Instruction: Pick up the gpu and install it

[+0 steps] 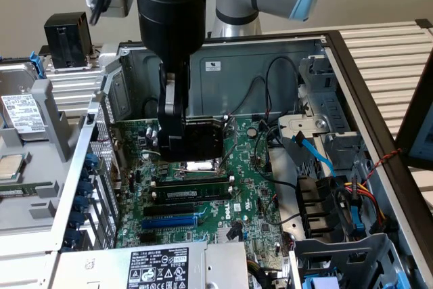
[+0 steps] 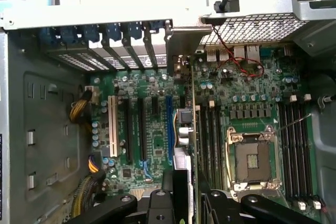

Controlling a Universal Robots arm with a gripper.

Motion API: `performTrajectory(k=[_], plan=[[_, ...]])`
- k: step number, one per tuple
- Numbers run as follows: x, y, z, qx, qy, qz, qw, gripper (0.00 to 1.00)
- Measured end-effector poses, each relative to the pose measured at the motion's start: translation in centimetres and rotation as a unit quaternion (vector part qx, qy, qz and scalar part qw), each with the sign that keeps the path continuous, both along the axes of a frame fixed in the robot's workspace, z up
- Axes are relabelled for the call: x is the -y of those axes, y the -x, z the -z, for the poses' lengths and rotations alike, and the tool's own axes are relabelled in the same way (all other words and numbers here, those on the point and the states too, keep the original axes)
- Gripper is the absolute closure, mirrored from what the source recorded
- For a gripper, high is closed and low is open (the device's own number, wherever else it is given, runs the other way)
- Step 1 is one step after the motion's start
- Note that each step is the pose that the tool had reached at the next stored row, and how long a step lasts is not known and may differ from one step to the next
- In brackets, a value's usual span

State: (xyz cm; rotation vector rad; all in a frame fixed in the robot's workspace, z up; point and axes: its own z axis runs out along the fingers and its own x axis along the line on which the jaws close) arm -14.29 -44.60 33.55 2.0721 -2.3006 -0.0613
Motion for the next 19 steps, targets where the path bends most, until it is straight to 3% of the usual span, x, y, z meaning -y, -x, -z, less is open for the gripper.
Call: performTrajectory(k=[6,9,19], plan=[[0.02,0.2,1.06,-0.0009,-0.0007,-0.002,1.0,0.73],[0.27,0.5,1.5,-0.0017,-0.0028,-0.002,1.0,0.73],[0.39,0.9,1.65,-0.0028,-0.0035,-0.002,1.0,0.73]])
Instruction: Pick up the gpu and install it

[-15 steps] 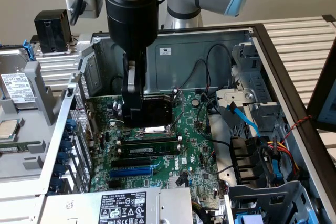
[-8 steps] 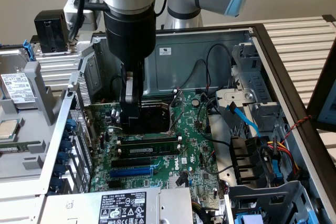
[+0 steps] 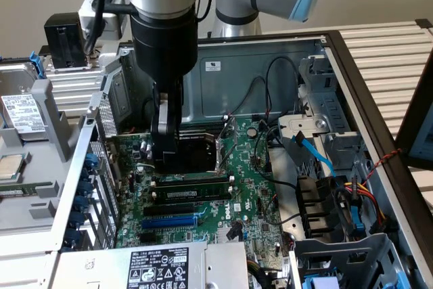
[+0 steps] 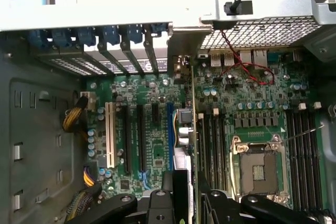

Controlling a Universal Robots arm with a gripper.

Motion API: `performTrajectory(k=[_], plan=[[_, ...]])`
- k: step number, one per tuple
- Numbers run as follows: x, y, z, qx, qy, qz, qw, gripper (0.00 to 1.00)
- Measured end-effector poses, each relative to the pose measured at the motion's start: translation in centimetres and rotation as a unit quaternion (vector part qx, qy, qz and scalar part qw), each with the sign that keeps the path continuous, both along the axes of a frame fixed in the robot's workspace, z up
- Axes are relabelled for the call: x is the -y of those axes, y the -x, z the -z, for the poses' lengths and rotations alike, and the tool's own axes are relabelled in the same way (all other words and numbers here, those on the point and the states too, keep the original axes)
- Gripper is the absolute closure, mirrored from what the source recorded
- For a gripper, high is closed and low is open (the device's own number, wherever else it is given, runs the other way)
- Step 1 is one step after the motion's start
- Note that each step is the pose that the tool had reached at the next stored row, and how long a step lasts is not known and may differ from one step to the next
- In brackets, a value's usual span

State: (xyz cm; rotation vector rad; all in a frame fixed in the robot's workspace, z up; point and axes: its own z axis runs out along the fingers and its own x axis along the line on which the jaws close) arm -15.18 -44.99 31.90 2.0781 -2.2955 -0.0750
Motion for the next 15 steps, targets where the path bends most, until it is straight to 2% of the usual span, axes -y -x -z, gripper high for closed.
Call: performTrajectory(k=[2,6,13,15], plan=[[0.15,0.1,0.12,-0.0001,0.0,0.0,1.0,0.73],[1.21,0.1,0.8,-0.0001,-0.0019,0.0,1.0,0.73],[1.24,0.1,2.08,-0.0007,-0.0019,0.0,1.0,0.73],[1.24,0.1,2.43,-0.0022,-0.002,0.0,1.0,0.73]])
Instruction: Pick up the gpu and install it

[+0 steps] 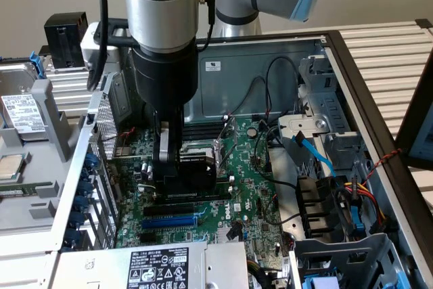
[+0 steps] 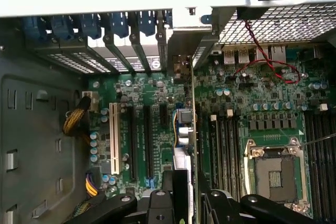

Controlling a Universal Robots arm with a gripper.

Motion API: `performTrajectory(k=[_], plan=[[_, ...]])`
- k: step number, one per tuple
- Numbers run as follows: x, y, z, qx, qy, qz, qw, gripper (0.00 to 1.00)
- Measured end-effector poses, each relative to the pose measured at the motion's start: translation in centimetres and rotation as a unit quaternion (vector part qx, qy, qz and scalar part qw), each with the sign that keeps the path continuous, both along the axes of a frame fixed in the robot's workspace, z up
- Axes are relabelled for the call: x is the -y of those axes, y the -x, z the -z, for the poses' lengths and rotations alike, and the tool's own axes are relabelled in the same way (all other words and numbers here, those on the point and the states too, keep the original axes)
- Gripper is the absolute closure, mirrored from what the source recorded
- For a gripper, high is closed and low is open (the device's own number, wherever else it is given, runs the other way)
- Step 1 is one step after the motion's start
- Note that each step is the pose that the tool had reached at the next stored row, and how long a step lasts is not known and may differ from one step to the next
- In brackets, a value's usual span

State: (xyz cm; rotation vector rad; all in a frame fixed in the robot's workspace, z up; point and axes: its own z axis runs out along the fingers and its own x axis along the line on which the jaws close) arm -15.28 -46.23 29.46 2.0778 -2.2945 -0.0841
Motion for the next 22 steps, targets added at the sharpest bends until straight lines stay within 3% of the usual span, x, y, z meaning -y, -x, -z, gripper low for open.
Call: performTrajectory(k=[3,6,14,22], plan=[[-0.02,0.0,0.49,-0.0018,0.0006,0.0,1.0,0.73],[-0.14,0.0,0.83,-0.002,0.0034,0.0,1.0,0.73],[-0.15,0.3,1.24,-0.002,0.0036,0.0,1.0,0.73],[-0.14,0.3,2.25,-0.0021,0.0035,0.0,1.0,0.73]])
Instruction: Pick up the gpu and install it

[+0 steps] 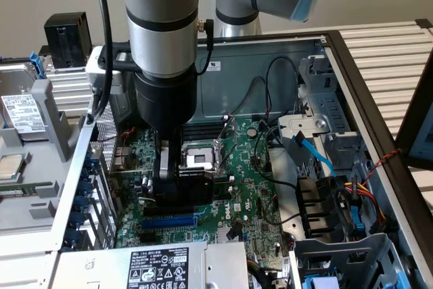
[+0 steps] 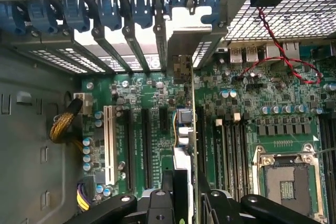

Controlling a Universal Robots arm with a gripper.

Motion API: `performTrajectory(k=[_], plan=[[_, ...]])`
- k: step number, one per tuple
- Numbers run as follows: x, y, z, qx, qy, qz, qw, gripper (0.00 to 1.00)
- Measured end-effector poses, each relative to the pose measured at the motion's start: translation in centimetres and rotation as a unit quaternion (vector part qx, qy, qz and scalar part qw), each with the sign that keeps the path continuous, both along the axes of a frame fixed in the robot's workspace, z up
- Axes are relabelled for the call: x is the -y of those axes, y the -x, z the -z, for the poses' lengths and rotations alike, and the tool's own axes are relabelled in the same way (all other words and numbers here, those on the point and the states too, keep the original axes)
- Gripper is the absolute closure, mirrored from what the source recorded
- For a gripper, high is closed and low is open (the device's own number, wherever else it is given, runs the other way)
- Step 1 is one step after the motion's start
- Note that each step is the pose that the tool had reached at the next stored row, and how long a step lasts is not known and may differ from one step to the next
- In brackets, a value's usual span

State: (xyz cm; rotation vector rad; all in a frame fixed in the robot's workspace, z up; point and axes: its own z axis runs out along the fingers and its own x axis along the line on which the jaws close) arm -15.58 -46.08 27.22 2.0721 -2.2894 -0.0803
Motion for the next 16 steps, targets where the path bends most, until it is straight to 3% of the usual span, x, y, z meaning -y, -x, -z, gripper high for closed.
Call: performTrajectory(k=[16], plan=[[0.0,0.24,0.27,-0.0006,0.0,-0.001,1.0,0.73]])
